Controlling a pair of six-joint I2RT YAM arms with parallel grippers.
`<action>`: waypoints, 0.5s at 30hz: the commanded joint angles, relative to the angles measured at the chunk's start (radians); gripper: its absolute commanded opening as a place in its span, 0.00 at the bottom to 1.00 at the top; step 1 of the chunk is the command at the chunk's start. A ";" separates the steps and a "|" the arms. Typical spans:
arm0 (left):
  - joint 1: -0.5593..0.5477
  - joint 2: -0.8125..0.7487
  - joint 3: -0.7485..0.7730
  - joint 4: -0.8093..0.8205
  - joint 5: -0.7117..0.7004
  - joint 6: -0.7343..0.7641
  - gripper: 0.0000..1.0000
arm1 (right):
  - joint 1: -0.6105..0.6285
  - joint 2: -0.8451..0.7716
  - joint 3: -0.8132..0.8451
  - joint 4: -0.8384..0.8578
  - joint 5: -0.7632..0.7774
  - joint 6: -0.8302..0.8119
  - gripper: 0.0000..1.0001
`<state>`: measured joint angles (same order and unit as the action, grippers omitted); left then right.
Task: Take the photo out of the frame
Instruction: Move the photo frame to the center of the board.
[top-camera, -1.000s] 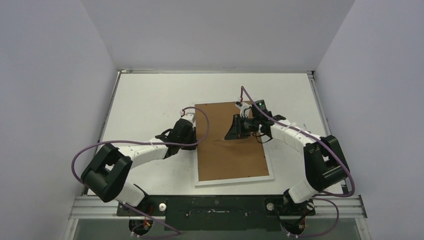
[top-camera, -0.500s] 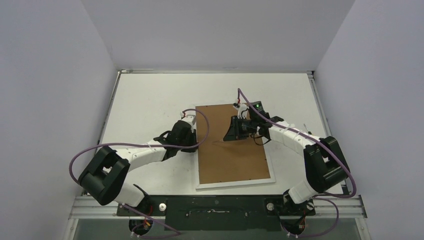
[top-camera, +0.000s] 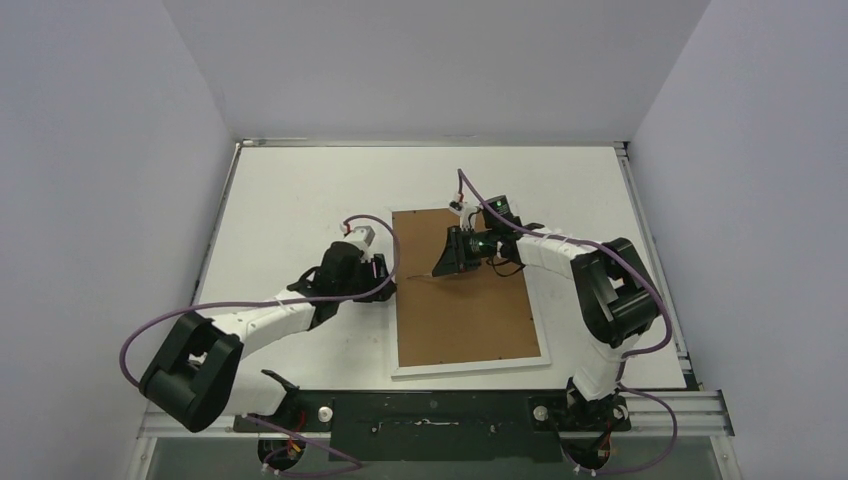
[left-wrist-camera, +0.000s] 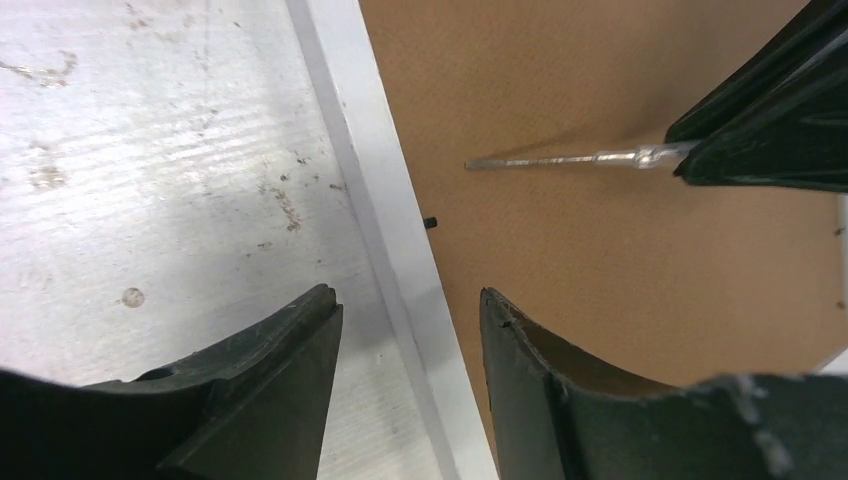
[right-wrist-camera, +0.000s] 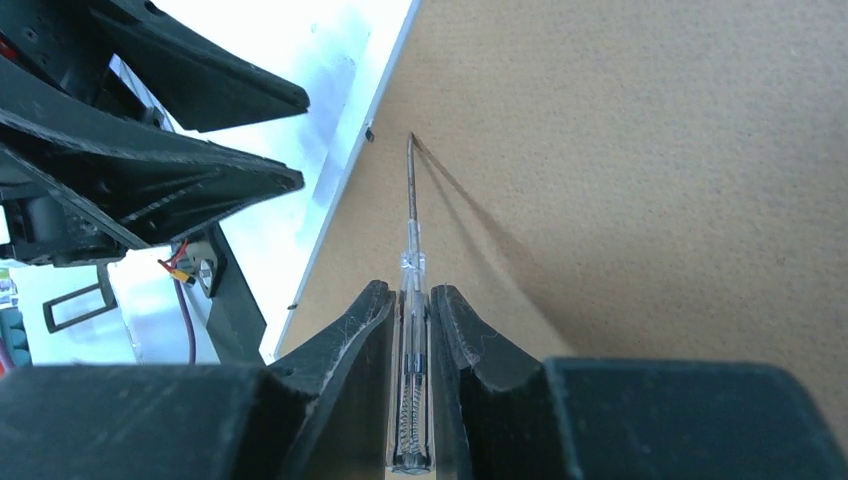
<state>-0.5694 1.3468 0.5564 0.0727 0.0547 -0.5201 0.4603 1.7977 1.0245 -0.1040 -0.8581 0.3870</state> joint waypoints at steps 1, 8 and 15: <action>0.052 -0.087 -0.035 0.128 0.043 -0.087 0.49 | 0.003 0.015 0.034 0.027 -0.034 -0.094 0.05; 0.096 -0.058 -0.021 0.156 0.060 -0.122 0.41 | 0.003 0.047 0.053 -0.024 -0.075 -0.125 0.05; 0.111 -0.011 -0.002 0.184 0.081 -0.119 0.40 | 0.002 0.060 0.075 -0.073 -0.095 -0.131 0.05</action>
<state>-0.4679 1.3159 0.5167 0.1833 0.1101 -0.6289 0.4595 1.8439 1.0580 -0.1425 -0.9337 0.2943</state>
